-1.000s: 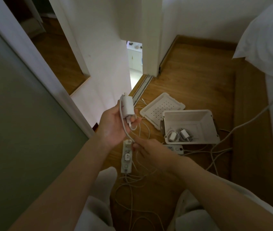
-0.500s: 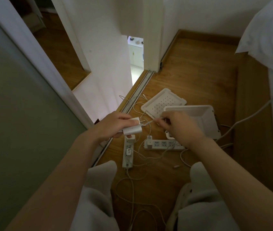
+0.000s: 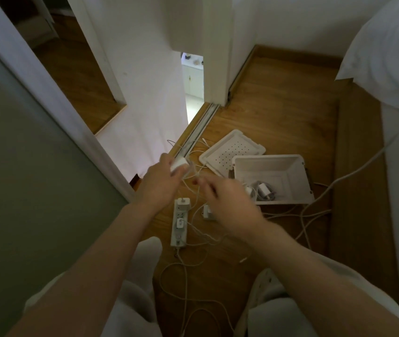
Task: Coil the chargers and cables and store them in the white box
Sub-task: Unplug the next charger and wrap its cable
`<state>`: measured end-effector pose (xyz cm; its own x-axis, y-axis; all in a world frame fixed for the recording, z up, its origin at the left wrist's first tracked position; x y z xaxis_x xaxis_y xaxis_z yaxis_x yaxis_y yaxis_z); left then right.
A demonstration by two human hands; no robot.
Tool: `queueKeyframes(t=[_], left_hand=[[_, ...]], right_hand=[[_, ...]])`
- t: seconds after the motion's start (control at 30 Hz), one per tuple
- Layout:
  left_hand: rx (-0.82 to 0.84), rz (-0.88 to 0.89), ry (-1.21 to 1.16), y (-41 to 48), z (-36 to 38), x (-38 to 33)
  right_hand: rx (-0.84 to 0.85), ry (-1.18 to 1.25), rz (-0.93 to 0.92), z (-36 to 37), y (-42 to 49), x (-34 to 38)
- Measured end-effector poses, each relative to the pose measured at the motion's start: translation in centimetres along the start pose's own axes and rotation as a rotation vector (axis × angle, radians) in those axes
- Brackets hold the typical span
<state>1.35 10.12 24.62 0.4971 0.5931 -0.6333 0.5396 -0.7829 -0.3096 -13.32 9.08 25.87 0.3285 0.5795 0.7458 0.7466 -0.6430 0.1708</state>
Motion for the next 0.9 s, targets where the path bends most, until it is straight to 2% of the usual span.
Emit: queueKeyframes(t=[0.13,0.2,0.3,0.37,0.53,0.67,0.73,0.9], left_hand=[[0.069,-0.310,-0.356,0.4,0.3,-0.6],[0.209,-0.461,-0.692,-0.1,0.7,-0.7],[0.418,-0.517,-1.174,-0.8,0.9,-1.1],[0.487,-0.476,-1.280,-0.8,0.6,-1.2],[0.620,-0.263,-1.163,-1.0,-0.2,-2.0],[0.779,-0.162,-1.050,-1.4,-0.5,-2.5],[0.781,-0.126,-0.897,-1.3,-0.9,-2.3],[0.724,-0.041,-0.288,-1.2,-1.6,-1.0]], right_hand=[[0.114,-0.062,-0.085,3.1,-0.2,0.9],[0.189,-0.097,-0.067,4.0,-0.3,0.5],[0.281,-0.135,-0.076,4.8,-0.4,-0.4],[0.305,-0.134,-0.079,4.6,-0.3,-1.1],[0.389,-0.143,-0.048,2.8,0.4,-3.4],[0.366,-0.082,-0.029,1.1,0.9,-4.5],[0.341,-0.089,-0.007,0.2,0.8,-5.3],[0.230,-0.159,0.022,-2.1,1.0,-6.3]])
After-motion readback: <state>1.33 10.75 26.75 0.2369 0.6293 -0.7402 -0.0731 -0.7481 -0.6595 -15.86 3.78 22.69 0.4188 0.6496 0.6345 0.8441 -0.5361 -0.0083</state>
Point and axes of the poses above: each hand's wrist, its own y-axis towards the middle knuckle, its own z-axis out of the palm, x = y × z, the point moved 3 cm from there along y, towards the middle knuckle, and after that the axes turned 15 degrees about -z, right-handed, at the moved point
